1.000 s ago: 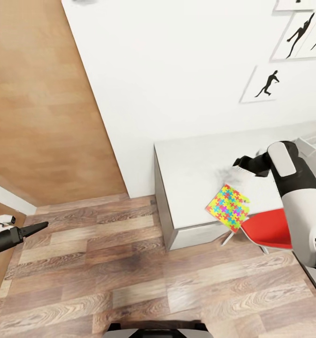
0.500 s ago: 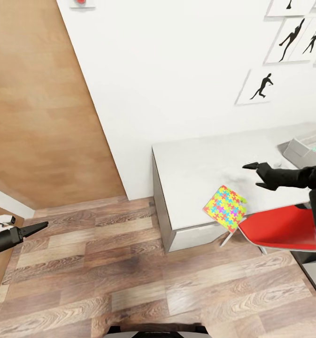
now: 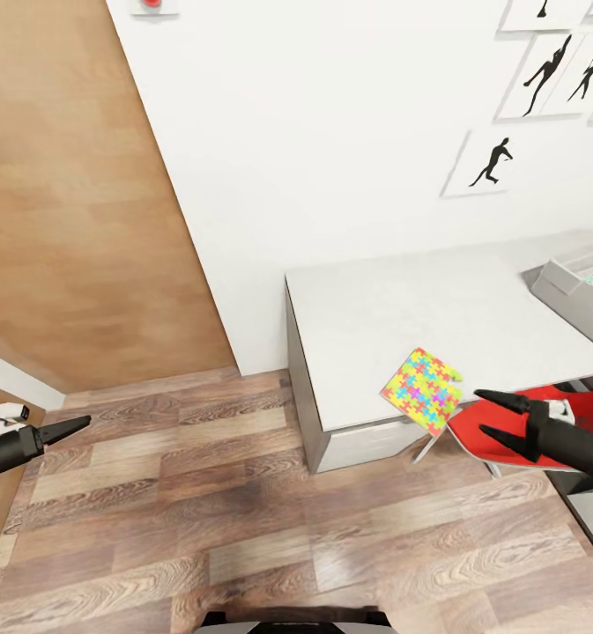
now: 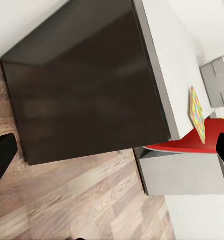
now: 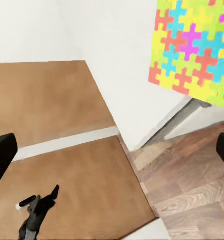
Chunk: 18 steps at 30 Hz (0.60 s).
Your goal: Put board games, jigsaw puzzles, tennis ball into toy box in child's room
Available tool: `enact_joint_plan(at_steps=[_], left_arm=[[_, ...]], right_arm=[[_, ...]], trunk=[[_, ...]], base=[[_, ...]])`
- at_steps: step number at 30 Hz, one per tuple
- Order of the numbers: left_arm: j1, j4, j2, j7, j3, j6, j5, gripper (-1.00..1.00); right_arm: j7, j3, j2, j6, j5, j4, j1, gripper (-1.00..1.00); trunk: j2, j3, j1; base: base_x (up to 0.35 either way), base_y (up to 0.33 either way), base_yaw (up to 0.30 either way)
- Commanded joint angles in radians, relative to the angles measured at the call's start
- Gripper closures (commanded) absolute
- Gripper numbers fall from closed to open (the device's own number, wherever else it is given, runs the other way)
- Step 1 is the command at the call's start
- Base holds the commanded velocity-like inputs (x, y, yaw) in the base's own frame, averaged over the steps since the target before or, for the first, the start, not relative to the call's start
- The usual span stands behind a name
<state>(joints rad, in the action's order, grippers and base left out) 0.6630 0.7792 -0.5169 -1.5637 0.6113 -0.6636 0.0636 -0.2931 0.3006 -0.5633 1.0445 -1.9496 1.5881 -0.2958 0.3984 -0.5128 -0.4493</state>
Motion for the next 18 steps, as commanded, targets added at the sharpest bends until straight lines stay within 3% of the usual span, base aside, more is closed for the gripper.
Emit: enact_joint_plan(at_steps=[1,5,8,9,13,14,17,18], left_arm=[[0.001,0.0,0.001,-0.007,0.002,-0.011,0.007,-1.0],[0.001,0.0,0.001,-0.007,0.0,-0.01,0.007,-1.0],[0.001,0.0,0.002,-0.007,-0.001,-0.01,0.007,-1.0],[0.001,0.0,0.003,-0.007,-0.003,-0.01,0.007,-1.0],[0.001,0.0,0.007,-0.007,-0.004,-0.01,0.008,-1.0],[0.001,0.0,0.008,-0.007,-0.005,-0.009,0.008,-1.0],[0.001,0.0,0.01,-0.007,-0.005,-0.009,0.009,-1.0],[0.001,0.0,0.011,-0.007,-0.005,-0.008,0.009,-1.0]], right_arm=[[0.024,0.009,0.0,0.003,-0.013,0.004,0.032,-1.0],[0.215,0.046,0.002,0.003,0.006,0.012,0.194,-1.0],[0.276,0.053,0.008,0.003,0.054,0.014,0.252,-1.0],[0.307,0.056,0.017,0.003,0.103,0.014,0.279,-1.0],[0.369,0.059,0.062,0.003,0.218,0.013,0.308,-1.0],[0.404,0.06,0.095,0.003,0.278,0.01,0.316,-1.0],[0.459,0.06,0.146,0.003,0.375,0.0,0.322,-1.0],[0.495,0.061,0.177,0.003,0.443,-0.008,0.324,-1.0]], trunk=[[0.002,-0.001,-0.001],[0.002,-0.001,-0.001],[0.002,-0.001,-0.001],[0.002,-0.001,-0.001],[0.002,-0.001,-0.001],[0.002,-0.001,-0.001],[0.002,-0.001,-0.001],[0.002,-0.001,-0.001]], base=[[0.0,0.0,0.0],[0.0,0.0,0.0],[0.0,0.0,0.0],[0.0,-0.005,0.0],[0.0,-0.049,0.0],[0.0,-0.155,0.0],[0.0,-0.204,0.0],[0.0,-0.249,0.0]])
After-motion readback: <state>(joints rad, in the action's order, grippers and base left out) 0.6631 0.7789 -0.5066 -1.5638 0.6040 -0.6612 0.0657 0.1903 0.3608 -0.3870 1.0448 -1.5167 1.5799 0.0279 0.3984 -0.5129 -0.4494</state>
